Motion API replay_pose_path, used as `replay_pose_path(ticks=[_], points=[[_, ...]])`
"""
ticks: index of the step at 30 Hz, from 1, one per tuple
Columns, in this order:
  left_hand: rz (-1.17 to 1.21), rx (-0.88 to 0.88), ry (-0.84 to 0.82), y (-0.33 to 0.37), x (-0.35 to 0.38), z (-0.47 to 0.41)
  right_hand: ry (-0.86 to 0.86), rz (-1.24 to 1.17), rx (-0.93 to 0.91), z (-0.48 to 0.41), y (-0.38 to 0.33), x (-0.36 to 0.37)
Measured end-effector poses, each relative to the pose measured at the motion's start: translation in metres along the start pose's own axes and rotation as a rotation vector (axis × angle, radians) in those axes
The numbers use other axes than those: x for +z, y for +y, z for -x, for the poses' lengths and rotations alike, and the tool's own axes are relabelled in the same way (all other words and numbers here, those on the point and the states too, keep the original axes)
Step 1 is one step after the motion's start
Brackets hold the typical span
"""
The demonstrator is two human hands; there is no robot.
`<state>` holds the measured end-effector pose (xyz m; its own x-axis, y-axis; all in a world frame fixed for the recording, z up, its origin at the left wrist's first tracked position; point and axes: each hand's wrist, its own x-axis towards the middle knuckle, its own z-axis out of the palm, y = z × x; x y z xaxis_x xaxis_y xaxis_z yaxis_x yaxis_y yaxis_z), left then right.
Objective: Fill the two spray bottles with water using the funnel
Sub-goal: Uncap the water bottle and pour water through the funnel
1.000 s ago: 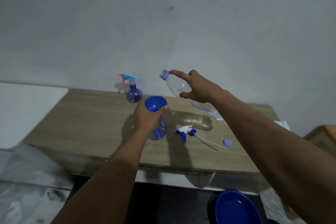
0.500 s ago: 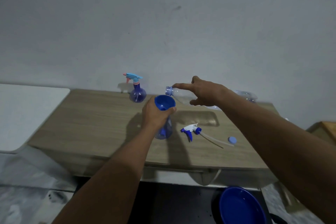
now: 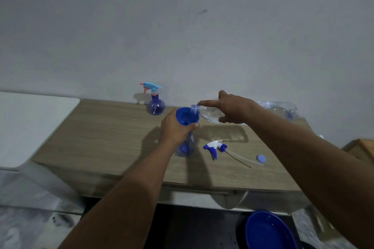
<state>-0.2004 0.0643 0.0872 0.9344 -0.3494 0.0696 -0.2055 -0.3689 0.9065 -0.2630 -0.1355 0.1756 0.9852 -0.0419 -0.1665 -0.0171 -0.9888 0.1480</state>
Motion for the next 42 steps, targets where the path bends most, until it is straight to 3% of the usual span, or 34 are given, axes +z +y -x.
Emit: replay_pose_path(ticks=[29,36,42], points=[[0.05,-0.018,-0.003,0.002,-0.001,0.002,0.055,0.121,-0.023,0.001,0.007,0.005],[0.05,-0.003,-0.006,0.003,-0.001,0.003,0.096,-0.073,-0.032,0.001,0.007,0.01],[0.036,-0.014,0.026,0.001,0.0,0.002,0.259,-0.406,0.046,-0.005,0.01,0.012]])
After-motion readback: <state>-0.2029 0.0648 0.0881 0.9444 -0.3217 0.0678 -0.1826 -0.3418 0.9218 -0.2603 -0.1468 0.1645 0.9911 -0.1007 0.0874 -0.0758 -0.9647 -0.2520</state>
